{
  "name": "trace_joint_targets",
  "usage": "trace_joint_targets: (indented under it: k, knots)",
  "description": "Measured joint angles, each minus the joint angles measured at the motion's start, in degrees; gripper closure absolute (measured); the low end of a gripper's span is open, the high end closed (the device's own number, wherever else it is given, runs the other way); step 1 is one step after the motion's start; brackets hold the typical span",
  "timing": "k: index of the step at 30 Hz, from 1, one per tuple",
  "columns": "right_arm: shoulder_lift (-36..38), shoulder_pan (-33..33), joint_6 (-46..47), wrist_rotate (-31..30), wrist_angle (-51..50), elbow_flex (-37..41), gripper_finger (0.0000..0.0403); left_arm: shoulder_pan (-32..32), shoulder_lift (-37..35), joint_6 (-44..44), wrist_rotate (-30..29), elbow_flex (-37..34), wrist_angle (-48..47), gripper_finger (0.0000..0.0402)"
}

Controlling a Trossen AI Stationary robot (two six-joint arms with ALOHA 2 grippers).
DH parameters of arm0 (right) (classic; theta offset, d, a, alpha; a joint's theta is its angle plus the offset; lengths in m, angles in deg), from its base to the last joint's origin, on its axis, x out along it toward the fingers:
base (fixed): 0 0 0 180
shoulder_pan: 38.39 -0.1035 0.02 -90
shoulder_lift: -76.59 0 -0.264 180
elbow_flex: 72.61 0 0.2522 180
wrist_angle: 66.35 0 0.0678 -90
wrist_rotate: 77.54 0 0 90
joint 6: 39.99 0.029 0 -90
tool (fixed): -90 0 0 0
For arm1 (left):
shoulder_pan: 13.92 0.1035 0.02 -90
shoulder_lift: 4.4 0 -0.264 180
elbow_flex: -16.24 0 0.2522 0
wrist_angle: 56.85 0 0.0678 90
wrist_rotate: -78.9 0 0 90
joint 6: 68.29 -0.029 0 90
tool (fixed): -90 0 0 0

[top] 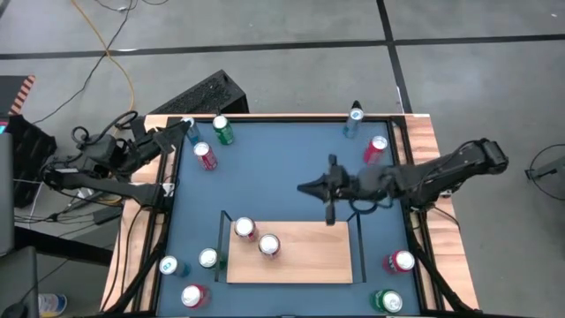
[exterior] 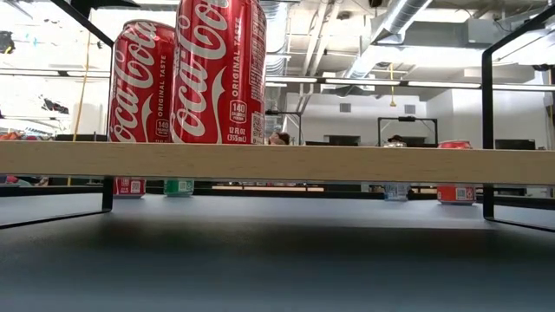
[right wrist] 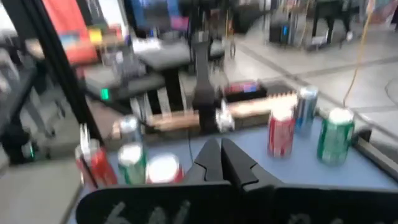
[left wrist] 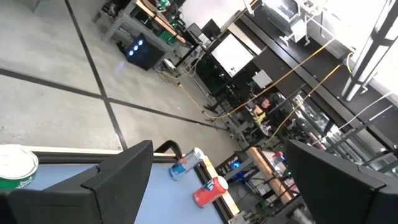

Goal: Place canned beverage on shelf
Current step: Put the right red soda can on the shelf aligned with the other red soda can

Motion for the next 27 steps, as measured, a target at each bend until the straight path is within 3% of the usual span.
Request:
trace_joint_targets:
  k: [20, 27]
  knots:
    - [-23.21, -8.47, 25.19, -0.68, -8.52, -8.52, 0.0403, 0.0, -0.13, -0.52, 0.02, -0.02, -0.02, 0.005]
    - [-27.31, -10.55, 34.65, -0.83, -10.02, -8.51, 0.0403, -0.02, -0.65, -0.55, 0.18, -0.04, -0.09, 0.005]
